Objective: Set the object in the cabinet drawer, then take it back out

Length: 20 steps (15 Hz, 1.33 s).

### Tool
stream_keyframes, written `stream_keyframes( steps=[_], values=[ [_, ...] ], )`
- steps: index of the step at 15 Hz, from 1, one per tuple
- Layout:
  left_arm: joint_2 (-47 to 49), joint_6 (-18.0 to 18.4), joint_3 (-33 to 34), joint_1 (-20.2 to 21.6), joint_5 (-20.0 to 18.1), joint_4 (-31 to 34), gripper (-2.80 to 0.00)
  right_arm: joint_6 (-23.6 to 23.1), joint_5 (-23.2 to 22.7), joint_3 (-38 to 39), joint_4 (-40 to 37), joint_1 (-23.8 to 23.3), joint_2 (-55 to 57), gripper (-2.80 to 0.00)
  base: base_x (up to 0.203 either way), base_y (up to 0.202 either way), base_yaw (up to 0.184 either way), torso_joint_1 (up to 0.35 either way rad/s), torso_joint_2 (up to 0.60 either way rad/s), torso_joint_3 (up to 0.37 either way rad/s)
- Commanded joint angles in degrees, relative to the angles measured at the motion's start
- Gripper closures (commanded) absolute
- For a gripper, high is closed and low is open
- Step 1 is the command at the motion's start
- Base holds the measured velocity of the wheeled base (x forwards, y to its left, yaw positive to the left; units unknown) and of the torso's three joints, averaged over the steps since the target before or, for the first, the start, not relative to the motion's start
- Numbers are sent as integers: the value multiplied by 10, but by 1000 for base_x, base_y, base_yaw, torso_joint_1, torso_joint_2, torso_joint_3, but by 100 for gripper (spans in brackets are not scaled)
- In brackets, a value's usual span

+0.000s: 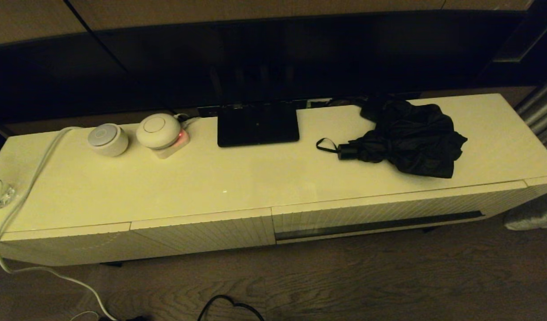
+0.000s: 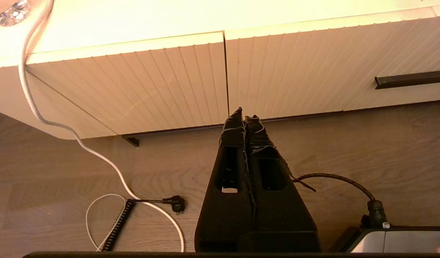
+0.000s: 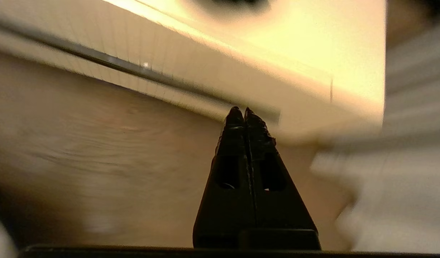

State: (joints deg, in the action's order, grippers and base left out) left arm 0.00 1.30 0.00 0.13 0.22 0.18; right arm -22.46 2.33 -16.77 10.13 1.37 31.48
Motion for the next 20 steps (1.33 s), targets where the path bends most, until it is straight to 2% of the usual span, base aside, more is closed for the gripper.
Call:
stream_keyframes(
  steps=[1, 3, 4, 7, 10, 12, 14, 16, 20],
  values=[
    [0, 0, 2, 0, 0, 0, 0, 121, 20, 4, -97, -10, -147, 0, 0, 0, 0, 0, 0, 0],
    [0, 0, 2, 0, 0, 0, 0, 174, 28, 28, -137, -26, -188, 0, 0, 0, 0, 0, 0, 0],
    [0, 0, 2, 0, 0, 0, 0, 185, 29, 40, -134, -28, -190, 0, 0, 0, 0, 0, 0, 0],
    [0, 0, 2, 0, 0, 0, 0, 180, 22, 76, -144, -15, -265, 0, 0, 0, 0, 0, 0, 0],
    [0, 0, 2, 0, 0, 0, 0, 187, -30, 97, -188, -10, -317, 0, 0, 0, 0, 0, 0, 0],
    [0, 0, 2, 0, 0, 0, 0, 184, -34, 144, -166, -10, -316, 0, 0, 0, 0, 0, 0, 0],
    [0, 0, 2, 0, 0, 0, 0, 180, -37, 157, -124, -10, -317, 0, 0, 0, 0, 0, 0, 0],
    [0, 0, 2, 0, 0, 0, 0, 175, -39, 160, -118, -10, -317, 0, 0, 0, 0, 0, 0, 0],
    [0, 0, 2, 0, 0, 0, 0, 224, -32, 169, -101, -9, -317, 0, 0, 0, 0, 0, 0, 0]
  ],
)
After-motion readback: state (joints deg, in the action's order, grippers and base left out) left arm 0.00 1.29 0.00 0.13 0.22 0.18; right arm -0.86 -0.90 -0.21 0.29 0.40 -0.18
